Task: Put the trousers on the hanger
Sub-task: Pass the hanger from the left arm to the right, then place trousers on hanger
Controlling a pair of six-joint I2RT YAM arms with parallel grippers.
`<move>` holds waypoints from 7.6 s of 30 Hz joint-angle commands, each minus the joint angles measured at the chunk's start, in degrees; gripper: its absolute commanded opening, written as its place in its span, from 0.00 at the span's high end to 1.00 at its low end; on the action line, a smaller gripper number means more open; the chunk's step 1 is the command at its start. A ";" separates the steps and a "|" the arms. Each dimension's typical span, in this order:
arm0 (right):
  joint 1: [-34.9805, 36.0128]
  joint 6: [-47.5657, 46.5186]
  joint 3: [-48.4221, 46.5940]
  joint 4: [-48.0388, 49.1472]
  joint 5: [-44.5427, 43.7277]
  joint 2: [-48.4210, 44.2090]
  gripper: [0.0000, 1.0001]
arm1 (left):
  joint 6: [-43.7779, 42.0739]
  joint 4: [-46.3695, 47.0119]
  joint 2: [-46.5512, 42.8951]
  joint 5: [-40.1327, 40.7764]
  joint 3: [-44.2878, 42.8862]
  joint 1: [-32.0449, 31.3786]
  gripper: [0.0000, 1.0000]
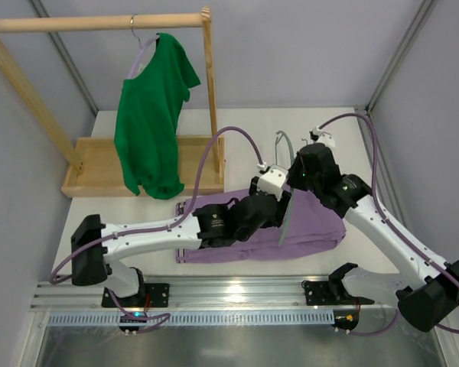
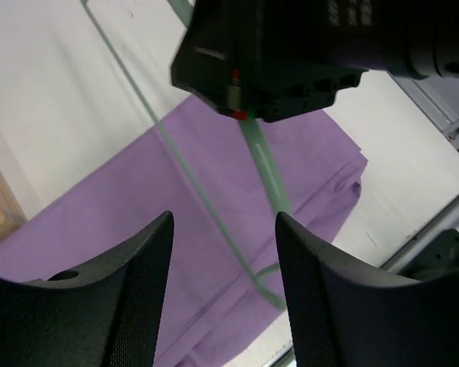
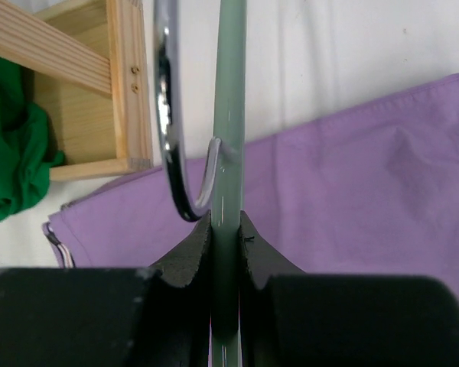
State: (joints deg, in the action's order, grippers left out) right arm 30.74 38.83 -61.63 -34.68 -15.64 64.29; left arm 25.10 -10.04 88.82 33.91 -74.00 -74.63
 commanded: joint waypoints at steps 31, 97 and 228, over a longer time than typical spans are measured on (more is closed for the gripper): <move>0.02 0.63 36.66 25.18 9.84 -22.54 0.96 | 39.32 -28.98 -34.50 -15.81 37.96 30.86 0.16; 0.11 2.83 41.06 17.10 7.91 -32.47 0.96 | 27.72 -13.08 1.49 -18.52 2.74 12.85 1.00; 0.11 4.59 44.31 11.73 21.88 -46.98 0.78 | 28.16 21.65 8.65 -30.58 11.95 11.88 0.32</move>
State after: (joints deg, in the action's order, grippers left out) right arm 30.63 43.48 -17.58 -26.24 4.93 16.56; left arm 53.58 10.46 96.88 2.35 -59.13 -62.52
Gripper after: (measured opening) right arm 0.218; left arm 0.686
